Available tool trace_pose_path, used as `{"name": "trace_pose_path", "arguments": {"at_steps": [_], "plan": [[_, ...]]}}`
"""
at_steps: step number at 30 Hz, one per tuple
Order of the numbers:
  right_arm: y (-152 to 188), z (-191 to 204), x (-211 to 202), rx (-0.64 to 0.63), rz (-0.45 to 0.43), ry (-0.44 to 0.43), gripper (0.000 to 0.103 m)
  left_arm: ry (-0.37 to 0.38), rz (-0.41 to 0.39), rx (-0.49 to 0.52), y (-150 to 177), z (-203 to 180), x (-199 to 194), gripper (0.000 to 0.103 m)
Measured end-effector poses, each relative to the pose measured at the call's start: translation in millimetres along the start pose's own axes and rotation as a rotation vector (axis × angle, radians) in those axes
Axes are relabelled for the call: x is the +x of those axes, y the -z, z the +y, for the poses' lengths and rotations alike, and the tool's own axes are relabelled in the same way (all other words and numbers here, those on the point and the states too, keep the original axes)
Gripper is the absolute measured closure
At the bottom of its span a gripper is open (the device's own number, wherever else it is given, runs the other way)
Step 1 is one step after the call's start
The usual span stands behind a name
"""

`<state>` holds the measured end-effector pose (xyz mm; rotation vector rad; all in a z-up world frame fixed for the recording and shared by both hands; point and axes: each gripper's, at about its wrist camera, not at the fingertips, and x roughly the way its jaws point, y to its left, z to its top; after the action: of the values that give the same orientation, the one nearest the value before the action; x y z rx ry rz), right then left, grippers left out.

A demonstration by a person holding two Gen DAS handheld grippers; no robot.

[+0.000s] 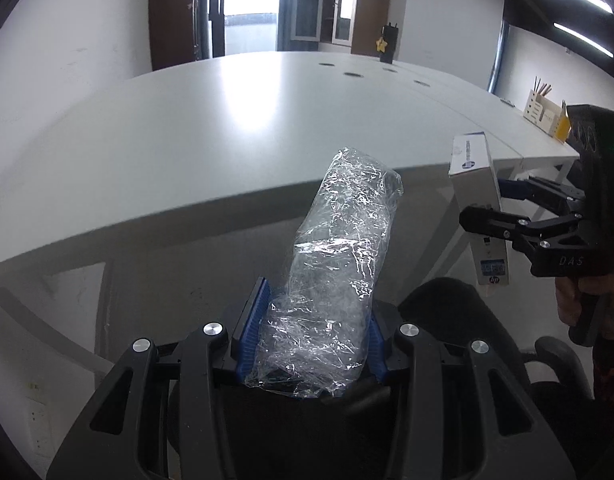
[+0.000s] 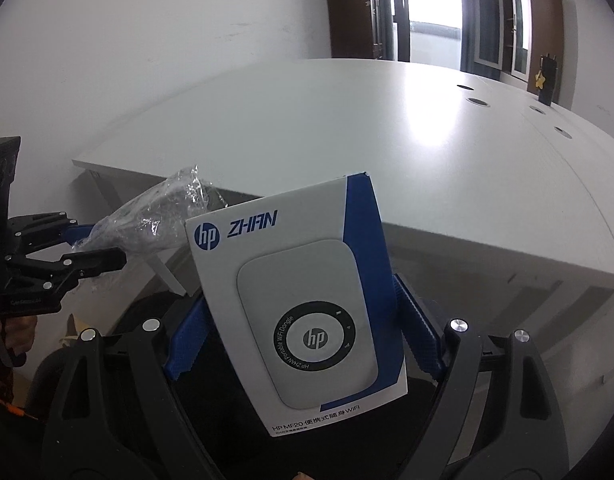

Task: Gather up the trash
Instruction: 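Carry the clear wrap and HP box down over the blue basket, then open both grippers to drop the wrap and box into the basket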

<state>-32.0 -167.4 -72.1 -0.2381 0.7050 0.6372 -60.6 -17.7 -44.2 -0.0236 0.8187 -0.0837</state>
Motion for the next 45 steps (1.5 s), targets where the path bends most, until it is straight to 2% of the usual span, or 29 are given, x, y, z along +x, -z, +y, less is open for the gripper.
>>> {"name": "trace_pose_path", "arguments": {"at_steps": [4,8,12,25,29,32,40,45], "plan": [[19,-2,15,0.028,0.039,0.003,0.023,0.01,0.061,-0.016,14,0,25,0.061],[36,-6,51,0.074,0.094,-0.009,0.023,0.025,0.134,-0.061,25,7,62,0.061],[50,-11,92,0.121,0.131,-0.004,0.023,0.0,0.191,-0.122,41,22,100,0.061],[83,-28,224,0.204,0.28,0.027,0.023,-0.096,0.258,-0.244,48,50,206,0.06],[96,-28,260,0.247,0.314,0.024,0.023,-0.106,0.277,-0.329,53,64,242,0.06],[102,-26,286,0.248,0.343,0.024,0.023,-0.096,0.334,-0.399,58,75,269,0.06],[111,-30,328,0.317,0.433,0.01,0.024,-0.075,0.373,-0.471,59,84,301,0.06],[114,-31,355,0.322,0.467,0.019,0.026,-0.088,0.394,-0.479,59,87,312,0.06]]}}
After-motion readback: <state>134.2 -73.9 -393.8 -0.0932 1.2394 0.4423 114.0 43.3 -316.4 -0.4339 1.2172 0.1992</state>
